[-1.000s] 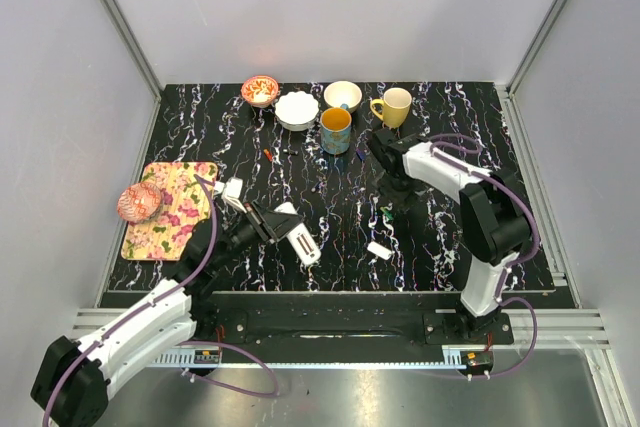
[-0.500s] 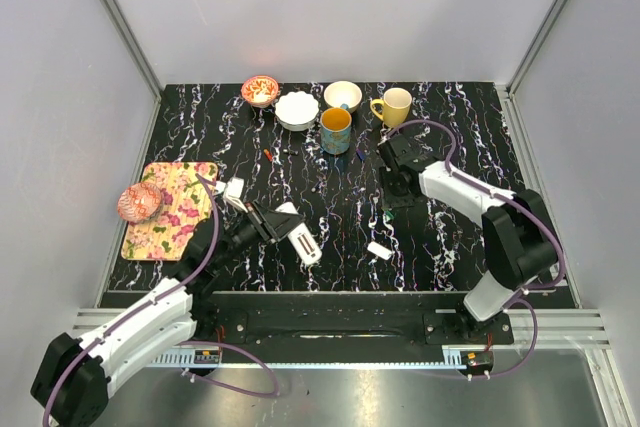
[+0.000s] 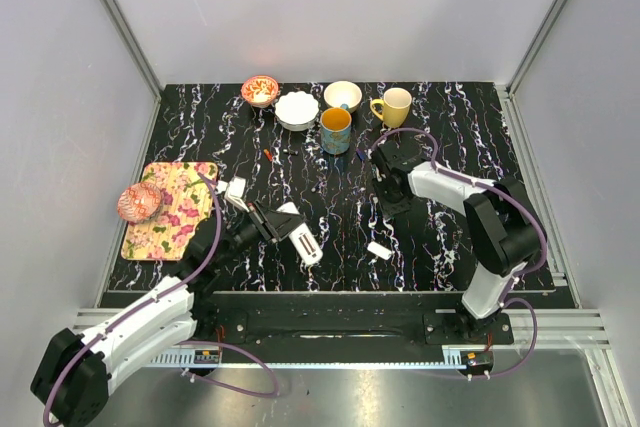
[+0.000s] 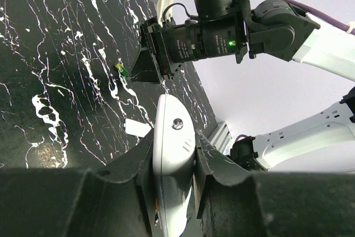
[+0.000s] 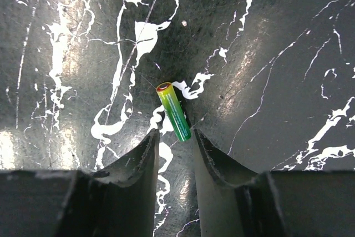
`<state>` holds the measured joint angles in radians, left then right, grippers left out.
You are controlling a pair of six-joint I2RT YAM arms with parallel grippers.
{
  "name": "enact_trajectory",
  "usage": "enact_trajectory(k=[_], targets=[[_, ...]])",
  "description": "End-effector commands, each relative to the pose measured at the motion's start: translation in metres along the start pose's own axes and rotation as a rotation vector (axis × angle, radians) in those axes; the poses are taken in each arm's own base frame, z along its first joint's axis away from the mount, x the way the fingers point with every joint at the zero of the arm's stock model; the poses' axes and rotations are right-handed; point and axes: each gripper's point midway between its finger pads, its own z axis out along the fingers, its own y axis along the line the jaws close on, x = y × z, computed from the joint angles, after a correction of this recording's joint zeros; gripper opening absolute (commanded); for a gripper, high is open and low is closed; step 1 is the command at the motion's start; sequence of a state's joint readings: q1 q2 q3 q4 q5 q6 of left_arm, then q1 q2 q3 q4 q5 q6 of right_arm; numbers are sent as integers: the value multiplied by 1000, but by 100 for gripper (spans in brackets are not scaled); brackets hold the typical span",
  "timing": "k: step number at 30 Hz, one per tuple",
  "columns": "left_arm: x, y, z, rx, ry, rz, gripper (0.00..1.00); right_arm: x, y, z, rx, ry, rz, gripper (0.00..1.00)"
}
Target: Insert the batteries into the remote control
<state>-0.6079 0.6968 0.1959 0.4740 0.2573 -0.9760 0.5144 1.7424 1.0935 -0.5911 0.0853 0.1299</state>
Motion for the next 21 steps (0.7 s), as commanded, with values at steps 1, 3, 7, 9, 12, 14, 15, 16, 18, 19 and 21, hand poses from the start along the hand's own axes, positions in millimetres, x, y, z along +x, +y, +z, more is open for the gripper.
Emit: enact_trajectory(k=[1,3,7,9,12,14,15,16,18,19,21], targets=[[-10,-19,2,75,-36,18,0,-6,1,2,0,-18,-40,35],[-10,-19,2,75,-36,16,0,-6,1,3,3,-16,-46,34],[-10,-19,4,79,-33,14,0,-3,0,5,11,-5,-49,30],[-10,-19,4,79,-33,14,0,-1,-1,6,13,1,-47,30],[-10,-18,5,77,-33,13,0,5,0,11,9,19,-42,27],[-10,-19,4,80,-33,14,0,8,0,13,8,30,-40,26],[-10,-20,4,81,-32,16,0,7,2,13,0,28,-33,25],[-9,-19,4,81,-30,18,0,8,1,13,3,33,-31,24],[-10,-20,4,80,-34,19,0,9,3,14,-1,38,-34,25],[-9,-19,4,80,-32,20,0,9,2,15,1,42,-31,25],[-10,-20,4,81,-32,19,0,9,2,16,4,48,-29,26]])
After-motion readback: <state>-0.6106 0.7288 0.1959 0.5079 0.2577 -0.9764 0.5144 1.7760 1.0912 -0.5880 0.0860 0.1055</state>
